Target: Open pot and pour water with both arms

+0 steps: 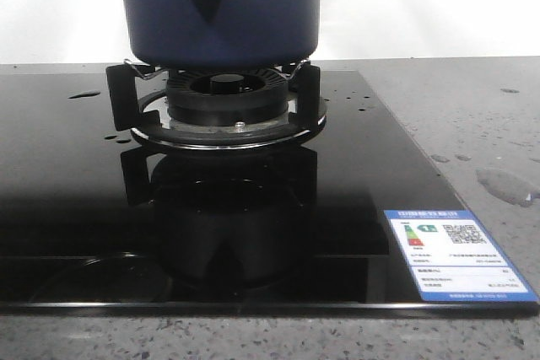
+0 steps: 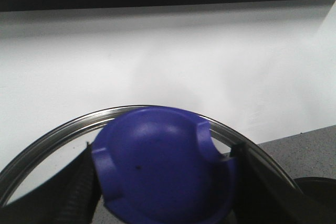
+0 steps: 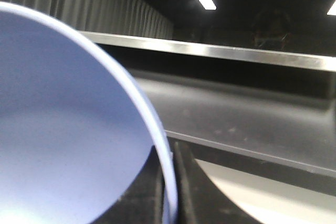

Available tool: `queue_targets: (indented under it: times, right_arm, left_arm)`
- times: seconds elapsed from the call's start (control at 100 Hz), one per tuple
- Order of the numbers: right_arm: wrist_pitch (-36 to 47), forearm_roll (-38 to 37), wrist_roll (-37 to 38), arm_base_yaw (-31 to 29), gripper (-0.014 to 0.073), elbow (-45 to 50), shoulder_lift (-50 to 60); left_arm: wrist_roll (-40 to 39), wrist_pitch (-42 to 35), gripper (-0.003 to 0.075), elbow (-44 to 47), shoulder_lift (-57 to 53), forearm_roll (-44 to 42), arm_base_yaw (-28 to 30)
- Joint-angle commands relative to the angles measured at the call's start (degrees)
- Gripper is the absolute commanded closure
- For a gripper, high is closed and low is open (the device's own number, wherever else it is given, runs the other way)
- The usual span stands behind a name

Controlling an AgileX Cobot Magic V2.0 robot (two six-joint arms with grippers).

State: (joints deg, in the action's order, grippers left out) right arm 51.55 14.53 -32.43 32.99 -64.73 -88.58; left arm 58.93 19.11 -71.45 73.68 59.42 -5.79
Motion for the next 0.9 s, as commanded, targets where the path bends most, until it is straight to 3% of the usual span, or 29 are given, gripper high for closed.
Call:
queue_targets:
  times: [0.0,0.12,0.19,0.29,0.34,0.42,0.48,0.59,0.72,0.89]
  right_arm:
    - [2.40,-0.56,-0.34,0.08,0.0650,-2.08,3.27]
    - [-8.40,2.45,-2.74,-0.03,0.0650,-3.48,6.17]
    - [-17.32,7.39,-7.84,-0.68,0.0649,-5.34,8.17]
    - [-31.19,20.39,-16.37,-3.37,0.0649,-8.28,11.24]
    - [-39.72,28.76,-21.38,-6.70,0.0649,-9.14,13.00]
    - [-50.83,39.19,-22.57,-13.69,0.0649,-9.16,15.42]
    - [-59.22,41.69,-21.68,-19.24,0.0645,-9.16,16.89]
    - [-73.61,39.14,-13.03,-29.97,0.0636,-9.16,17.60]
    - [-89.01,26.40,0.71,-40.53,0.0636,-9.16,16.92]
    - [-104.22,10.19,14.51,-45.78,0.0636,-9.16,13.81]
  left_arm:
    - [-0.11,-2.68,0.0345,-2.32,-2.08,3.01,0.08]
    - [-0.11,-1.11,0.0345,-2.32,-2.08,4.50,0.08]
    - [-0.02,0.39,0.0345,-2.32,-2.08,4.97,0.08]
    - [1.14,3.16,0.0345,-2.32,-2.08,6.14,-0.42]
    - [2.39,4.33,0.0345,-2.32,-2.08,7.54,-1.10]
    - [5.65,5.26,0.0345,-2.32,-2.08,10.02,-2.62]
    - [7.27,5.66,0.0345,-2.32,-2.08,11.34,-4.05]
    - [10.14,5.66,0.0345,-2.32,-2.08,13.77,-6.40]
    - [12.99,5.52,0.0345,-2.32,-2.08,16.92,-8.06]
    - [14.39,5.65,0.0345,-2.32,-2.08,19.04,-9.35]
